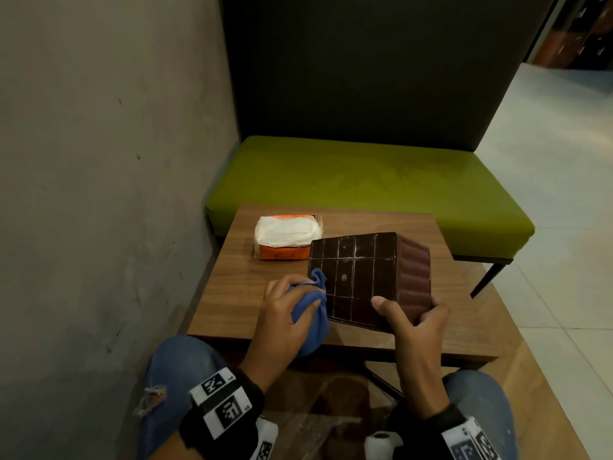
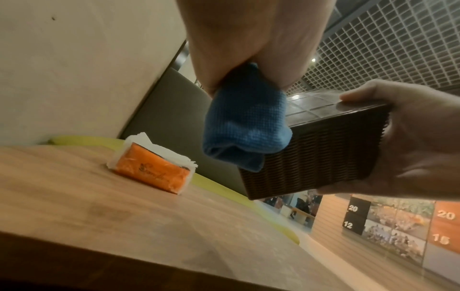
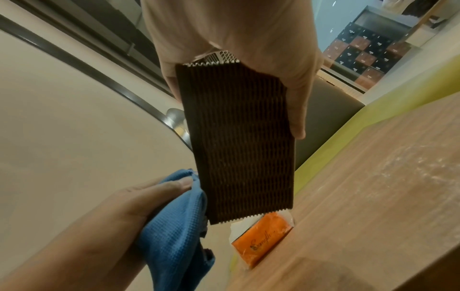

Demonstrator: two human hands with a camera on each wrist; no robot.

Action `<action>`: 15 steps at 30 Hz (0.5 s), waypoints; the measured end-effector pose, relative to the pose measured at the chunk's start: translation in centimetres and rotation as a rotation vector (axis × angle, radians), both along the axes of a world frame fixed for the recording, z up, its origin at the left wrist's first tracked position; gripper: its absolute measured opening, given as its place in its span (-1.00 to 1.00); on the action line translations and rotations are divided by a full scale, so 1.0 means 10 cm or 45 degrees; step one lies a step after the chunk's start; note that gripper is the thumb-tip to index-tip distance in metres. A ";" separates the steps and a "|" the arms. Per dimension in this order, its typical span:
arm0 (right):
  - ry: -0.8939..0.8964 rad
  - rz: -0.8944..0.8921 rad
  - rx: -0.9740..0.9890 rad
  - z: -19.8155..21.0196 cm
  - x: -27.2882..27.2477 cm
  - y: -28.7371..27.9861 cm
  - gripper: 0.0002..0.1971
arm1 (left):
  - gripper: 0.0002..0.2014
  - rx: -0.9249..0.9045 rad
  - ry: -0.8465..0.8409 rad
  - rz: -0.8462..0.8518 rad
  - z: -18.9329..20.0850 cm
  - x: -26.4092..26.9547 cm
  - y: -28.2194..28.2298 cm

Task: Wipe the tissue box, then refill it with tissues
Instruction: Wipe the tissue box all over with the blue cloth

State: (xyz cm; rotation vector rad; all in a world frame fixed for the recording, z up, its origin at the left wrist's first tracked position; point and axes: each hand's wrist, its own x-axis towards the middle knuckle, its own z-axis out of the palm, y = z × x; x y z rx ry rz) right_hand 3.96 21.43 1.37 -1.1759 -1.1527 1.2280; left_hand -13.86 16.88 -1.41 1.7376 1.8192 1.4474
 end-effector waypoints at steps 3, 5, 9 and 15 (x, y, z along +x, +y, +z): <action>-0.003 -0.013 -0.008 -0.04 -0.01 -0.03 -0.01 | -0.71 -0.042 0.041 0.017 -0.03 -0.06 0.02; 0.035 -0.023 -0.025 -0.04 -0.02 -0.04 0.00 | -0.70 -0.048 0.064 0.011 -0.04 -0.07 0.02; 0.055 -0.045 -0.044 -0.06 -0.03 -0.05 -0.02 | -0.73 -0.030 0.053 0.016 -0.05 -0.07 0.00; 0.055 -0.067 -0.088 -0.13 -0.04 -0.02 -0.05 | -0.76 -0.017 -0.033 0.008 0.01 0.11 -0.01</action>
